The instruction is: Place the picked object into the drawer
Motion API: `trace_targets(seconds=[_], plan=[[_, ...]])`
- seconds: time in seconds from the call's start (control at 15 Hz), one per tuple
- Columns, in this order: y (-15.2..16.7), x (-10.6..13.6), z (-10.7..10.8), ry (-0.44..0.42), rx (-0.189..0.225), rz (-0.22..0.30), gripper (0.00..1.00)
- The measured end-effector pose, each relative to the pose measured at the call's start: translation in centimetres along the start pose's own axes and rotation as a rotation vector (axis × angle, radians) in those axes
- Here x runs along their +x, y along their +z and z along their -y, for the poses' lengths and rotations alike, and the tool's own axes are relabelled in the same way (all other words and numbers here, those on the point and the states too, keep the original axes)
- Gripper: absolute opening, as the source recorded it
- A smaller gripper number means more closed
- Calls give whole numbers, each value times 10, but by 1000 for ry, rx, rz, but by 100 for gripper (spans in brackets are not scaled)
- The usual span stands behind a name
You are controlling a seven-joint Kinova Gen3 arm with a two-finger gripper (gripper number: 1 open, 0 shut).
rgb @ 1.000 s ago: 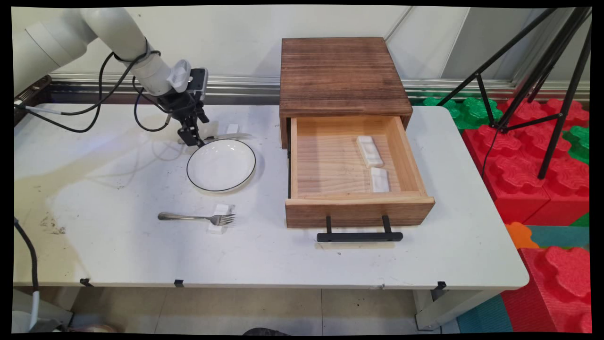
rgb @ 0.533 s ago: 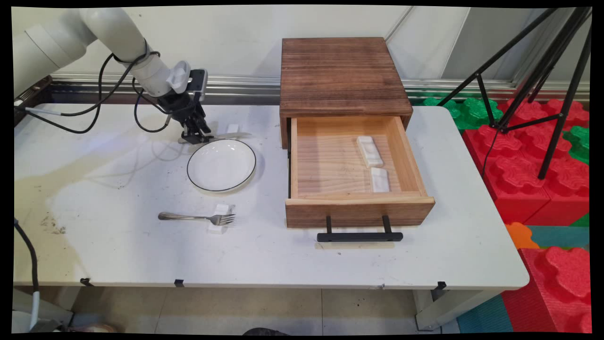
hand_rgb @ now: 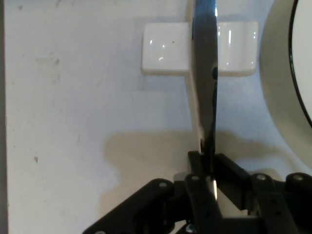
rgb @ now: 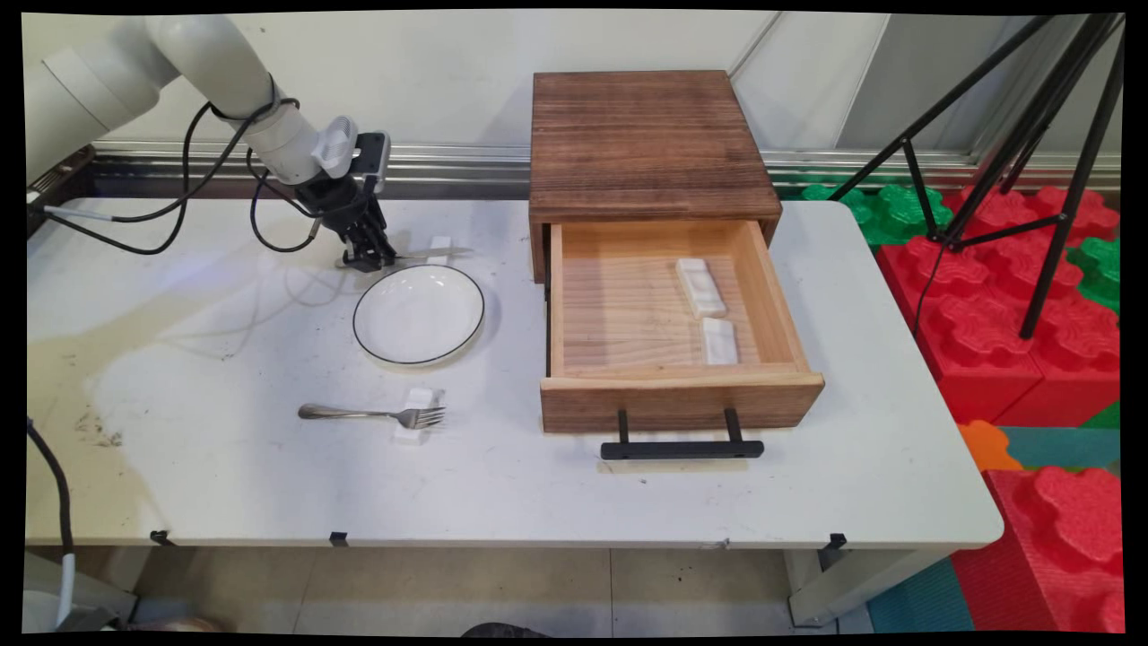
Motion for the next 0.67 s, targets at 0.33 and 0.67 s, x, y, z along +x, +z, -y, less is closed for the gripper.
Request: trace_targets(seconds=[0.33, 0.67], plan=[[-10, -7, -2, -18, 5, -13, 0], [-28, -8, -7, -29, 5, -41, 0]])
